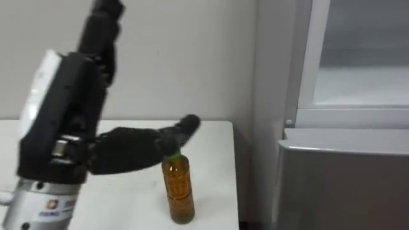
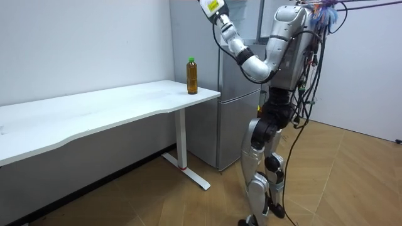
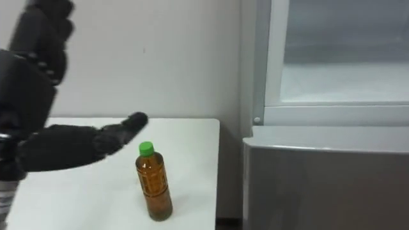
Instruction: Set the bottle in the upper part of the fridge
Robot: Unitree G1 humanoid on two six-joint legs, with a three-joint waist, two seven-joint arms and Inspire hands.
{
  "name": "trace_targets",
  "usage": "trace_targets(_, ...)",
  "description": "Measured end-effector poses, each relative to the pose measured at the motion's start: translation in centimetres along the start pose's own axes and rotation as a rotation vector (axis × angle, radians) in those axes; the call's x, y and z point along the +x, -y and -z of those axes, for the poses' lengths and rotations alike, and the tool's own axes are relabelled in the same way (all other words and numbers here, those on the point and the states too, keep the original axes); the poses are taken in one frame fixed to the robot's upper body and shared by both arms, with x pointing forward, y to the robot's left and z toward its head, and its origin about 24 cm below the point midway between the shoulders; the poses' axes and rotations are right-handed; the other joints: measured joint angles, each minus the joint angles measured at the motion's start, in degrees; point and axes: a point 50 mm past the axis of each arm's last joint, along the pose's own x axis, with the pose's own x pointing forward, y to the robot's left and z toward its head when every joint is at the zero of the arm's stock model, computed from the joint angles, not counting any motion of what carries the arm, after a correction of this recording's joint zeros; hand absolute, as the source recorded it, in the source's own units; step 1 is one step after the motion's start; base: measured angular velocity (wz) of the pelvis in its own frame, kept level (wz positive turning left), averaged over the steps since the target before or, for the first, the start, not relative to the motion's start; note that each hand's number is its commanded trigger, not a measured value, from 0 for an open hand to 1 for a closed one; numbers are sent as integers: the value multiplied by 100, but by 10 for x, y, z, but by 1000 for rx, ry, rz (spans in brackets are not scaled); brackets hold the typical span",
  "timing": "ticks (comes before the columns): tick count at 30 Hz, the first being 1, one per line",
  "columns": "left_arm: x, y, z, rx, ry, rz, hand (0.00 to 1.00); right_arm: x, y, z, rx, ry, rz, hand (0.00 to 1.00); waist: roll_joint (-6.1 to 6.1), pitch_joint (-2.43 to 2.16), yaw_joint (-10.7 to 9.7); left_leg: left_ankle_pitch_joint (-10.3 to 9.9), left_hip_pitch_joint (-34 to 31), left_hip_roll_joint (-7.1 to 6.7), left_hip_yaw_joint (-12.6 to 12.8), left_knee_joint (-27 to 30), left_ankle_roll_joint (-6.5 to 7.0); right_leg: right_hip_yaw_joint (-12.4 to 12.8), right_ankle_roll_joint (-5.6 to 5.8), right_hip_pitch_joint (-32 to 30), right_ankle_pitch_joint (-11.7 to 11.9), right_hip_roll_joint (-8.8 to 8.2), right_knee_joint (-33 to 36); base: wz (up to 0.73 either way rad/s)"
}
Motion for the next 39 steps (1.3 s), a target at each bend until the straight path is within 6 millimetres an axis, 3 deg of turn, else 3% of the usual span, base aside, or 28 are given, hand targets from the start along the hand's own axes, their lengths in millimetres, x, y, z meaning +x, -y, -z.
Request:
trace_targets(4, -5, -28, -3, 71, 26, -165, 0, -3, 6, 11, 25, -18, 14, 0, 47, -16, 185, 4, 33, -35, -20, -18, 8, -6, 25, 24, -25, -29, 8, 3)
trace_targets(5, -10, -38, -2, 90, 19, -211, 0, -4, 9, 12, 30, -20, 19, 0, 31, 6, 208, 5, 54, -40, -19, -23, 10, -19, 25, 37, -27, -36, 9, 0)
trace_targets(10, -49, -69, 24, 228, -184, -322, 0, -7, 14, 18, 33, -26, 36, 0, 60, 2, 262, 5, 92, -46, -41, -24, 10, -55, 23, 68, -88, -44, 19, 1)
trace_targets(13, -86, -83, 47, 311, -391, -355, 0, -9, 16, 21, 22, -21, 40, 0, 78, -3, 276, 6, 125, -46, -51, -46, 7, -63, 16, 86, -112, -38, 19, 3)
trace_targets(15, -122, -91, 63, 363, -564, -380, 0, -9, 16, 19, 7, -2, 38, 0, 75, -4, 265, 6, 123, -47, -68, -66, 7, -59, 18, 94, -116, -35, 32, 0)
trace_targets(19, -171, -96, 89, 415, -810, -370, 0, -10, 17, 17, -48, 3, 45, 0, 39, 0, 277, 6, 131, -49, -58, -68, 6, -81, 18, 106, -115, -38, 29, 0)
trace_targets(21, -214, -93, 105, 433, -1014, -337, 0, -10, 17, 16, -74, 8, 45, 0, 2, 9, 245, 5, 135, -57, -72, -74, 6, -111, 19, 145, -115, -38, 3, 6)
trace_targets(22, -226, -91, 109, 438, -1066, -319, 0, -10, 17, 16, -74, 8, 48, 0, -16, 7, 236, 4, 135, -62, -87, -73, 5, -124, 23, 151, -118, -40, 0, 10)
trace_targets(24, -280, -77, 118, 424, -1312, -229, 0, -10, 17, 16, -57, 16, 60, 0, -48, 1, 243, 3, 161, -76, -108, -88, 6, -139, 39, 176, -129, -51, -3, 4)
trace_targets(25, -293, -74, 118, 417, -1371, -206, 0, -10, 17, 16, -58, 22, 59, 0, -63, 1, 237, 3, 158, -77, -116, -89, 6, -136, 40, 175, -130, -52, -2, 0)
trace_targets(27, -344, -62, 114, 401, -1599, -94, 0, -11, 17, 18, -55, 19, 65, 0, -115, -3, 222, 3, 131, -87, -133, -89, 6, -131, 45, 169, -133, -55, -5, 6)
trace_targets(30, -389, -62, 99, 411, -1815, -42, 0, -11, 17, 21, -50, 13, 76, 0, -232, -9, 211, 3, 137, -86, -136, -89, 6, -160, 46, 172, -134, -56, -7, 1)
trace_targets(34, -418, -65, 83, 425, -1967, -38, 0, -12, 18, 23, -47, 6, 89, 0, -311, 0, 210, -4, 145, -90, -108, -94, 14, -160, 53, 180, -129, -64, -26, -1)
trace_targets(39, -449, -56, 59, 437, -2164, 12, 0, -14, 21, 30, 29, 3, 125, 0, -199, -17, 156, -18, 290, -94, -31, -227, 30, -35, 75, 280, -118, -57, -78, -7)
